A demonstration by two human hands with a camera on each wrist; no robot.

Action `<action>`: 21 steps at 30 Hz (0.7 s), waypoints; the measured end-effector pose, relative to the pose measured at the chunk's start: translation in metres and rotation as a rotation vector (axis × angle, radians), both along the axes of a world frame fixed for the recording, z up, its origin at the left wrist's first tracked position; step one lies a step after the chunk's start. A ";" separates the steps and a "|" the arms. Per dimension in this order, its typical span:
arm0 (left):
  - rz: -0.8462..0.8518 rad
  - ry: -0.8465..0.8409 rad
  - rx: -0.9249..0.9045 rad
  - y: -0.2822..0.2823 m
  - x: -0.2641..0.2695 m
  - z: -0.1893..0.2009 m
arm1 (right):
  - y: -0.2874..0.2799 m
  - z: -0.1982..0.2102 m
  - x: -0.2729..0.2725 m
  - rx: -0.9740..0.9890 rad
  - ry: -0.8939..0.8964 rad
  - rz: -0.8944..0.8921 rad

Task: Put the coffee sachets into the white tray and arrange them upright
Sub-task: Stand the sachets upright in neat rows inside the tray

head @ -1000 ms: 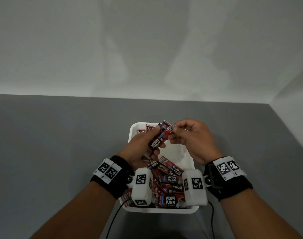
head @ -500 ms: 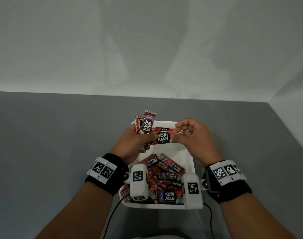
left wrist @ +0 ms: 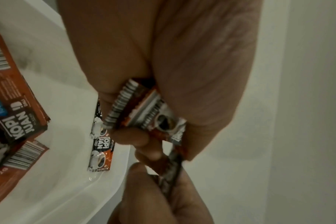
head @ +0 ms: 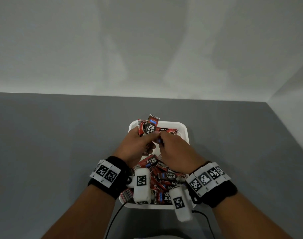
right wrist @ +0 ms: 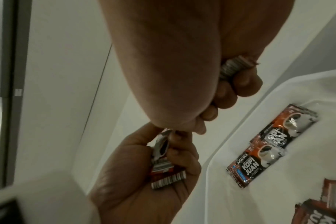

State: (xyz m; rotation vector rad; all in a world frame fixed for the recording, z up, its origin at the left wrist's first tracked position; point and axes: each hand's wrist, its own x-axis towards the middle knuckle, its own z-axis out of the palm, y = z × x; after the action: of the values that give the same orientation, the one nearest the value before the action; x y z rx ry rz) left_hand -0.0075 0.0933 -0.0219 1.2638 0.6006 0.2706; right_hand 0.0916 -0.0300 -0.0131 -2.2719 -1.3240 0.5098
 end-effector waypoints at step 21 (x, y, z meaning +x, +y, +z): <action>0.129 -0.041 0.050 0.000 -0.004 -0.008 | 0.013 -0.004 0.019 0.628 0.923 -0.676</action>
State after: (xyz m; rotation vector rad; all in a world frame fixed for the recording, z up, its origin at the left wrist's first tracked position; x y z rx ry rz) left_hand -0.0118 0.0930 -0.0299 1.2668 0.6447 0.4196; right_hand 0.1101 -0.0172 -0.0175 -1.4784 -0.1752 0.6462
